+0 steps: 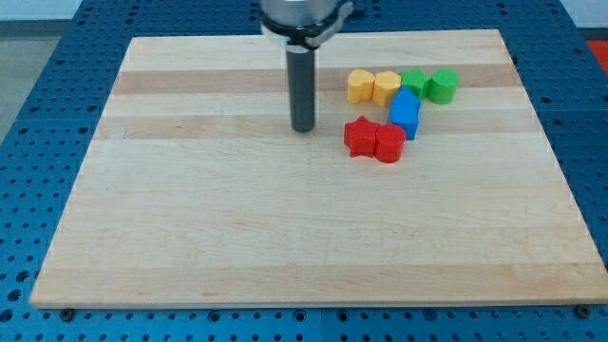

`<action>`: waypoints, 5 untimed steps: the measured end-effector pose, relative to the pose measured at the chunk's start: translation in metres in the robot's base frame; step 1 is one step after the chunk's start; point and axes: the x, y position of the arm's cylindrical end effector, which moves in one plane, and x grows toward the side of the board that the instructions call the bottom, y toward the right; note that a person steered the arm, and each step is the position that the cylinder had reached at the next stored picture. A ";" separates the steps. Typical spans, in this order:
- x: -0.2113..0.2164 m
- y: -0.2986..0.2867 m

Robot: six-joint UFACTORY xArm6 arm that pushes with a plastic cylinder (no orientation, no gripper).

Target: Slide the green circle towards down

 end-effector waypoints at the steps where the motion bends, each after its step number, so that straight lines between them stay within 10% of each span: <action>1: -0.015 -0.040; 5: -0.119 -0.009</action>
